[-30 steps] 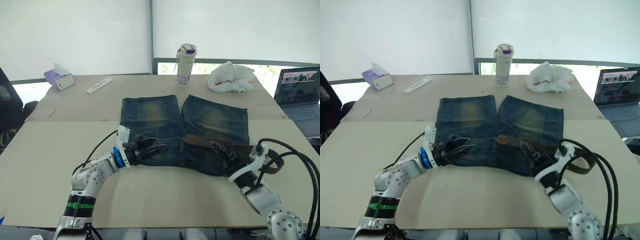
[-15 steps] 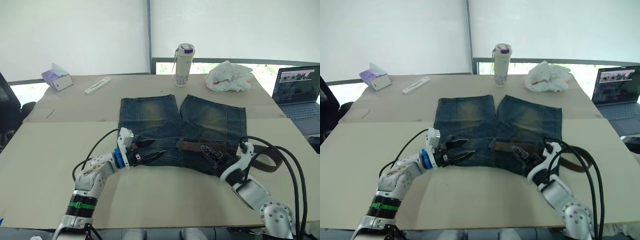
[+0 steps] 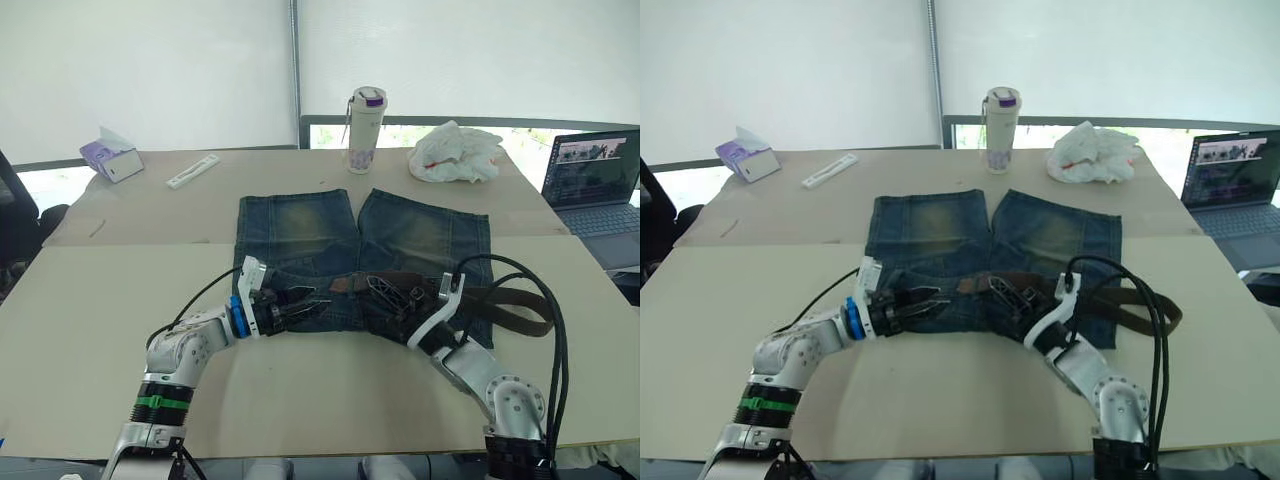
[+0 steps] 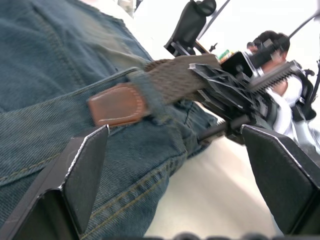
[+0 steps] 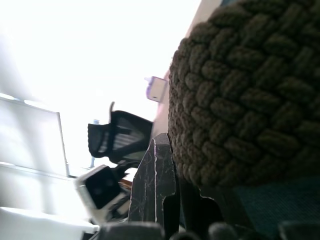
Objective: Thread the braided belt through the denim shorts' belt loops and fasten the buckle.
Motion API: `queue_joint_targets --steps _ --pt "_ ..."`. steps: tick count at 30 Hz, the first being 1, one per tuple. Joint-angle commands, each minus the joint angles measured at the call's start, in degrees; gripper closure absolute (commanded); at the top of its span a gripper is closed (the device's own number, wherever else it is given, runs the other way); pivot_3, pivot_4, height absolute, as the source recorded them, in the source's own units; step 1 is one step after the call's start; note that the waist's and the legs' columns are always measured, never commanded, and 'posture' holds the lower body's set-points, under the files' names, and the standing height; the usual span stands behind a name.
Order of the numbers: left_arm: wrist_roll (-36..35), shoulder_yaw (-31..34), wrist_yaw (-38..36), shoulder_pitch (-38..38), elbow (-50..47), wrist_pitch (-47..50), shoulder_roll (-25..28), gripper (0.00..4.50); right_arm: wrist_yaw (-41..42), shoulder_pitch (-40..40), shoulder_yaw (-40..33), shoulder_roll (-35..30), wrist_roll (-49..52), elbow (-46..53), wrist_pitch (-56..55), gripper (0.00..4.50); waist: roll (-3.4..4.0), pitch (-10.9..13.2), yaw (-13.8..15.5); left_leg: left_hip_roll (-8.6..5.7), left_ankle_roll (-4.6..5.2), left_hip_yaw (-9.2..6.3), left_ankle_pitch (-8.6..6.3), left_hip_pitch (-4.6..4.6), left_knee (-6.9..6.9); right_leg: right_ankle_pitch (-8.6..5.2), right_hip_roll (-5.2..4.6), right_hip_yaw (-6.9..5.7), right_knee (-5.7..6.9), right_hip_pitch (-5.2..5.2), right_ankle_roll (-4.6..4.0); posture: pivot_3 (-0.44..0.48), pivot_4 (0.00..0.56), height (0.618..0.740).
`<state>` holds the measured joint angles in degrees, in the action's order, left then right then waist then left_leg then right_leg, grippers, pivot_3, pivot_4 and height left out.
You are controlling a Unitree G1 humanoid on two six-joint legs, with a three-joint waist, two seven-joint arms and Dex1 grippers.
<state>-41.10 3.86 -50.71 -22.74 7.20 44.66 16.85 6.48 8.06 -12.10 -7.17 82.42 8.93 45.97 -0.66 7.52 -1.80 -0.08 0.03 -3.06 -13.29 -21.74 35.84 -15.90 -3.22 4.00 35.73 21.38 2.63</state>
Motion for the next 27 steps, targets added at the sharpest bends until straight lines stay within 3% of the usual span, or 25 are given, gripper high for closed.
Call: queue_joint_targets --steps 1,7,11,19,27 --pt "-3.24 3.52 4.20 -1.94 1.34 3.41 -2.01 0.04 3.03 -0.11 -0.42 1.06 3.94 0.97 1.15 4.50 0.00 0.00 -0.15 0.00 0.00 0.00 0.00 -0.01 0.01 0.00 0.00 -0.01 0.01 0.01 0.00 0.000 0.150 0.740" --pt "-3.95 2.73 5.82 -2.04 0.62 6.48 -4.63 0.04 5.02 -1.93 -0.35 0.18 6.33 0.30 3.03 4.50 0.00 0.00 -0.63 0.00 0.00 -0.03 0.00 0.01 -0.01 0.00 0.03 -0.01 0.06 0.00 0.00 0.000 0.150 0.740" --pt "-3.31 1.71 6.87 -2.23 0.39 6.64 -5.78 0.04 2.20 -0.95 4.26 -3.37 -8.23 -3.75 1.63 4.50 0.00 0.00 -0.66 -0.04 0.00 0.03 0.00 0.06 0.00 0.00 0.02 0.02 0.05 -0.01 0.00 0.000 0.150 0.740" --pt "-2.58 2.15 6.75 -2.49 0.30 5.77 -3.75 0.04 1.21 0.70 8.01 -6.37 -27.67 -6.86 -4.05 4.50 -0.24 -0.17 -0.60 -0.03 -0.01 0.05 0.00 0.41 0.00 -0.22 0.06 0.04 0.04 -0.28 0.37 0.000 0.150 0.740" --pt "-2.40 3.55 5.93 -1.91 -0.98 5.28 -0.72 0.04 0.65 1.19 5.34 -3.02 -28.07 -6.10 -4.07 4.50 -0.45 -0.26 -0.04 -0.07 -0.02 0.03 -0.01 0.47 0.01 -0.11 -0.12 0.03 -0.03 -0.37 0.19 0.000 0.150 0.740"
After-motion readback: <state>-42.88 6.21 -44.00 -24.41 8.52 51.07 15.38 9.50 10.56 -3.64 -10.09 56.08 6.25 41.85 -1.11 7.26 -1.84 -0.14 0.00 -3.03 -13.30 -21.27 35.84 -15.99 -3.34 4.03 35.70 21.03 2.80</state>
